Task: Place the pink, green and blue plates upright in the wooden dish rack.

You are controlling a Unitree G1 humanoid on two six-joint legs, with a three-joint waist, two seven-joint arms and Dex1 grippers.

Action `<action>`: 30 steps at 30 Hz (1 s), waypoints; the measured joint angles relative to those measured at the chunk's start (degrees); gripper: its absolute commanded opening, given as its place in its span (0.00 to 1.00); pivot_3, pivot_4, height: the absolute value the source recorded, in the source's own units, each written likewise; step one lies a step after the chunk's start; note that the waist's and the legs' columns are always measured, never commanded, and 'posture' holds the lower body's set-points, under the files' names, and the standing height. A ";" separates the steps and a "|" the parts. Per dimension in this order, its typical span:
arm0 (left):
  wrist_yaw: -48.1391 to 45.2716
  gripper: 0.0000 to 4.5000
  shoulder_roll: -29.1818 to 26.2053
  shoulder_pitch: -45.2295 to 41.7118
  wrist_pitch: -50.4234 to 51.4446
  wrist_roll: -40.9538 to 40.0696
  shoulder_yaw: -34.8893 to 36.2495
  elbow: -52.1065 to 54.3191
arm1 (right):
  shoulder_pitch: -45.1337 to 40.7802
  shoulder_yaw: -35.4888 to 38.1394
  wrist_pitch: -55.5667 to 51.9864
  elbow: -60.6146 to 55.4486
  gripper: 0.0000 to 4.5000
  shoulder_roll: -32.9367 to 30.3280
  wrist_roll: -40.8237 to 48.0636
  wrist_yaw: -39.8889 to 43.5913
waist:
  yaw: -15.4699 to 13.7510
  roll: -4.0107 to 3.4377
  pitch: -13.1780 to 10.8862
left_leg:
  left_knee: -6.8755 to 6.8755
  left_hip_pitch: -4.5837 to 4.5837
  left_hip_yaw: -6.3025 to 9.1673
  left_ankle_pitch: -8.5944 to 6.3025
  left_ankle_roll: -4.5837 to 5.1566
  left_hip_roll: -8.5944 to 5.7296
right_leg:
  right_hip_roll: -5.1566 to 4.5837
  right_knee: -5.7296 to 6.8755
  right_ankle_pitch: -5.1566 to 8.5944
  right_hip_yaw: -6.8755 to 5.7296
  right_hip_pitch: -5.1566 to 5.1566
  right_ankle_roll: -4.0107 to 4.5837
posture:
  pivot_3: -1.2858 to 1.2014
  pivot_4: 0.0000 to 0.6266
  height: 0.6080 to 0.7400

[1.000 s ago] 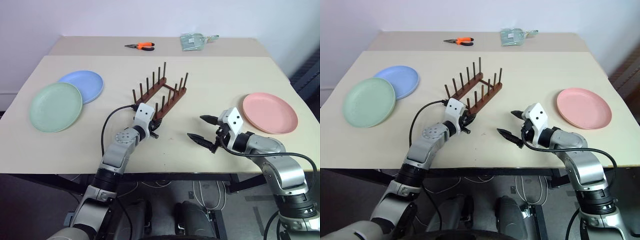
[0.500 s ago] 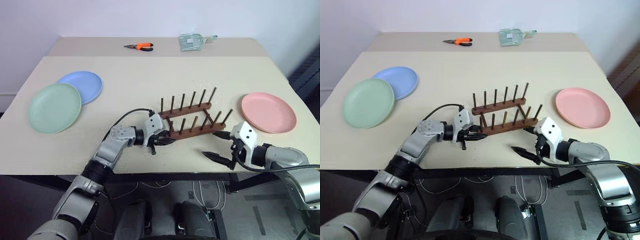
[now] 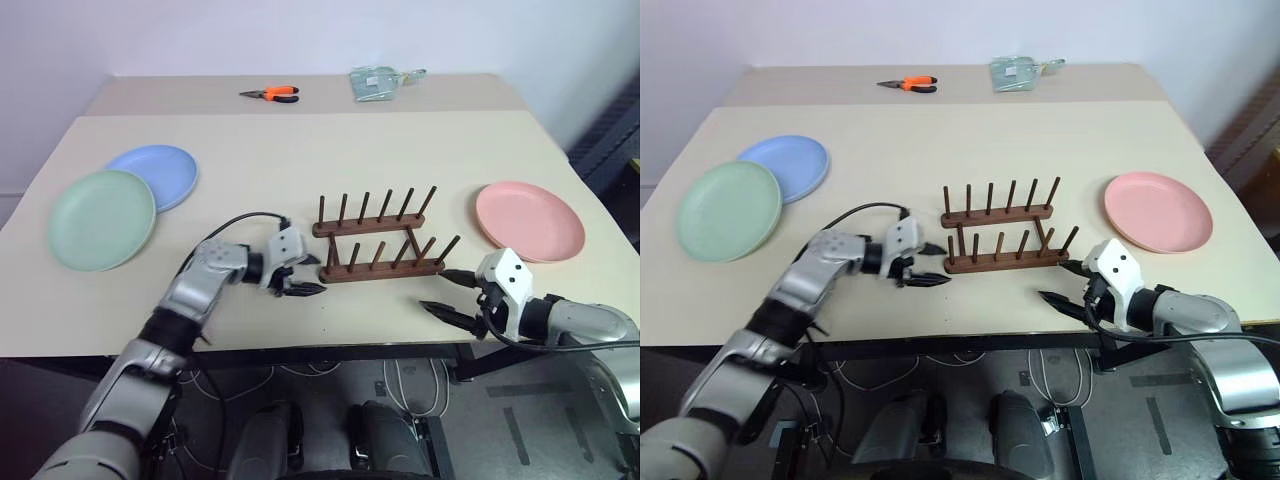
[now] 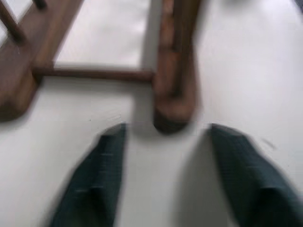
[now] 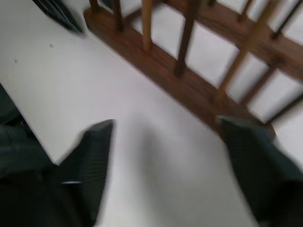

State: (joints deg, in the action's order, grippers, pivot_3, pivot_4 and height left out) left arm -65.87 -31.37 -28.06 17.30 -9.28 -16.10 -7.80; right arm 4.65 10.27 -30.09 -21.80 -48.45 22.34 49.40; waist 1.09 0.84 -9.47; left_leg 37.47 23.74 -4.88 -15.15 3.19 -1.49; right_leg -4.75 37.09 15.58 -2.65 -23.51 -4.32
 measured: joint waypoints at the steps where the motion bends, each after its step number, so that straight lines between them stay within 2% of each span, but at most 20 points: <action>1: -0.21 0.19 -0.81 1.63 1.86 -0.72 0.20 2.57 | 0.17 -0.20 0.12 0.82 0.27 -0.28 -0.99 -0.05 | -0.19 -0.03 0.01 | -0.01 -0.10 0.00 0.00 0.00 0.00 | -0.01 -0.01 0.00 -0.01 0.11 0.01 | 0.52 0.24 1.00; 3: 0.84 0.18 -0.79 4.18 5.62 -1.13 -0.19 7.82 | -0.17 -1.61 0.91 2.08 0.04 -0.36 -3.11 -0.45 | -0.49 -0.03 0.01 | 0.00 -0.19 0.00 -0.02 0.00 0.00 | -0.03 -0.05 0.03 -0.01 0.25 0.05 | 0.52 0.24 1.00; 7: 6.93 0.18 3.50 5.66 8.21 2.35 -5.18 14.67 | -4.10 -6.53 2.55 5.59 0.04 0.20 -7.36 -1.87 | -1.21 -0.03 0.01 | 0.07 -0.17 -0.03 -0.05 0.04 -0.01 | -0.06 -0.10 0.08 0.00 0.26 0.14 | 0.52 0.24 1.00; 12: 16.16 0.18 8.28 4.61 8.62 7.96 -7.28 14.42 | -10.57 -11.20 4.11 10.76 0.04 3.40 -12.67 -5.53 | -1.41 -0.05 0.03 | 0.07 -0.21 -0.04 -0.04 0.05 -0.01 | -0.06 -0.09 0.02 -0.03 0.27 0.04 | 0.52 0.24 1.00; 18: 27.96 0.18 13.39 0.75 7.56 12.53 -7.11 7.47 | -19.93 -15.17 8.72 21.00 0.04 8.88 -18.81 -10.86 | -1.27 -0.03 0.05 | 0.21 -0.26 -0.04 -0.04 0.06 0.00 | -0.06 0.02 -0.04 -0.08 0.33 0.04 | 0.52 0.24 1.00; 25: 35.37 0.18 15.83 -4.33 4.80 13.22 -3.84 -2.72 | -29.83 -17.11 16.21 36.19 0.04 12.68 -24.52 -15.81 | -0.37 -0.04 0.05 | 0.29 -0.25 -0.04 0.12 -0.21 0.01 | -0.06 0.11 -0.08 -0.18 0.35 -0.04 | 0.52 0.24 1.00; 28: 34.39 0.18 15.46 -4.22 4.72 13.06 -3.33 -2.60 | -30.25 -16.71 17.11 37.08 0.22 12.25 -24.22 -14.10 | -0.32 -0.04 0.05 | 0.28 -0.24 -0.04 0.14 -0.24 0.02 | -0.06 0.09 -0.08 -0.19 0.36 -0.04 | 0.52 0.24 1.00; 30: 33.23 0.18 14.68 -3.51 4.90 12.94 -3.30 -1.05 | -29.19 -15.87 16.94 35.44 0.41 9.93 -23.62 -11.82 | -0.37 -0.04 0.04 | 0.28 -0.23 -0.04 0.13 -0.25 0.02 | -0.07 0.07 -0.08 -0.19 0.36 -0.04 | 0.52 0.24 1.00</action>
State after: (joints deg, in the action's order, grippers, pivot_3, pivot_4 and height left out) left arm -32.64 -16.69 -31.57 22.20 3.66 -19.40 -8.85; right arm -24.54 -5.60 -13.15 13.64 -38.52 -1.29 37.59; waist 0.72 0.80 -9.43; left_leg 37.75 23.50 -4.92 -15.02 2.93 -1.47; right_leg -4.82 37.16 15.50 -2.85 -23.14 -4.36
